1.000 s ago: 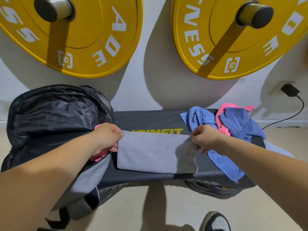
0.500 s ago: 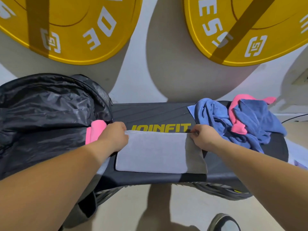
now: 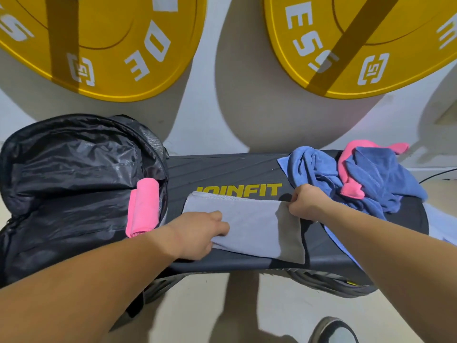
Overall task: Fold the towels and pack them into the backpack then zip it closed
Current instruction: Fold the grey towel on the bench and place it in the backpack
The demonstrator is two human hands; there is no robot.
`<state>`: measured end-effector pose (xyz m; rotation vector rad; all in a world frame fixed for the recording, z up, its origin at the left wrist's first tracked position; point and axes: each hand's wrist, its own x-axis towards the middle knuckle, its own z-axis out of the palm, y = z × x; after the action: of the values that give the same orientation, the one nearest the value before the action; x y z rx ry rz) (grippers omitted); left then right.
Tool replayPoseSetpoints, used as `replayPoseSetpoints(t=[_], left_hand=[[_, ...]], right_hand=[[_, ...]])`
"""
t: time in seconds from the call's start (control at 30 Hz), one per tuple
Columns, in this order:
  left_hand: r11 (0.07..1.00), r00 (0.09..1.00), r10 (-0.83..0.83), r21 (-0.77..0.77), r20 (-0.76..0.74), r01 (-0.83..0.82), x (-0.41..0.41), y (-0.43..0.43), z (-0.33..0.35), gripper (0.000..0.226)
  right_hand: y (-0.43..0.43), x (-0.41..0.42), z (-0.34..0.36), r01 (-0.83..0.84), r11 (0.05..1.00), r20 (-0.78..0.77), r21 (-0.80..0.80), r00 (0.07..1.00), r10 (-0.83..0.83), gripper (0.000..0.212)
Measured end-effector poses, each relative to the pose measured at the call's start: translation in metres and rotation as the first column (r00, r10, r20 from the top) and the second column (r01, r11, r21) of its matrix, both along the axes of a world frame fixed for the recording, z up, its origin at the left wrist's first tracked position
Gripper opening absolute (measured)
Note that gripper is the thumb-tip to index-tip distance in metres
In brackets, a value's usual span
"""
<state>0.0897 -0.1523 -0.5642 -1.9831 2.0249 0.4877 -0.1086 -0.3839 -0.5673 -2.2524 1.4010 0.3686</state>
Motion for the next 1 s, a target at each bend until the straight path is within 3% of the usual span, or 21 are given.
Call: replayPoseSetpoints(t=[0.07,0.17,0.23,0.3,0.4,0.5,0.57,0.63,0.73,0.9,1.0], left_hand=[[1.000,0.996,-0.007,-0.015,0.093,0.009,0.004,-0.003,0.001,0.030],[0.974,0.951,-0.048,-0.195,0.305,0.112,0.016,-0.014,0.012,0.025],[0.956,0.933,0.091,-0.293,0.349,0.016,0.028,-0.020,0.021,0.027],[0.938,0.924,0.251,-0.307,0.288,-0.159,0.034,-0.019,0.018,0.025],[0.905,0.884,0.415,-0.190,0.213,-0.379,0.029,-0.010,0.012,0.030],[0.907,0.915,0.374,-0.264,0.151,-0.327,0.015,-0.009,0.013,0.019],[0.907,0.938,0.346,-0.266,0.034,-0.325,-0.002,-0.010,0.015,0.013],[0.941,0.951,0.307,-0.144,-0.029,-0.308,-0.025,-0.009,0.014,0.024],[0.958,0.958,0.286,0.015,0.024,-0.287,-0.057,-0.004,0.006,0.056],[0.946,0.948,0.309,0.074,0.074,-0.315,-0.081,0.005,-0.007,0.126],[0.962,0.961,0.245,0.090,0.127,-0.257,-0.081,0.017,-0.018,0.133]], right_hand=[[0.001,-0.003,0.003,0.008,0.999,-0.019,0.046,1.000,-0.007,0.027],[0.005,-0.005,0.009,0.011,0.986,-0.080,0.164,0.997,0.003,0.021],[0.008,-0.007,0.010,-0.038,0.964,-0.126,0.264,0.989,0.073,0.023],[0.014,-0.008,0.011,-0.085,0.919,-0.150,0.385,0.977,0.153,0.023],[0.022,-0.007,0.013,-0.134,0.876,-0.172,0.463,0.956,0.237,0.031],[0.022,-0.004,0.019,-0.139,0.859,-0.226,0.493,0.933,0.281,0.034],[0.020,-0.002,0.021,-0.140,0.884,-0.223,0.446,0.939,0.262,0.031],[0.020,0.001,0.020,-0.150,0.920,-0.154,0.361,0.964,0.218,0.037],[0.028,0.006,0.015,-0.183,0.935,-0.102,0.304,0.969,0.223,0.051],[0.042,0.008,0.010,-0.262,0.899,-0.145,0.350,0.933,0.329,0.046],[0.047,0.008,0.009,-0.214,0.853,-0.172,0.476,0.928,0.329,0.045]])
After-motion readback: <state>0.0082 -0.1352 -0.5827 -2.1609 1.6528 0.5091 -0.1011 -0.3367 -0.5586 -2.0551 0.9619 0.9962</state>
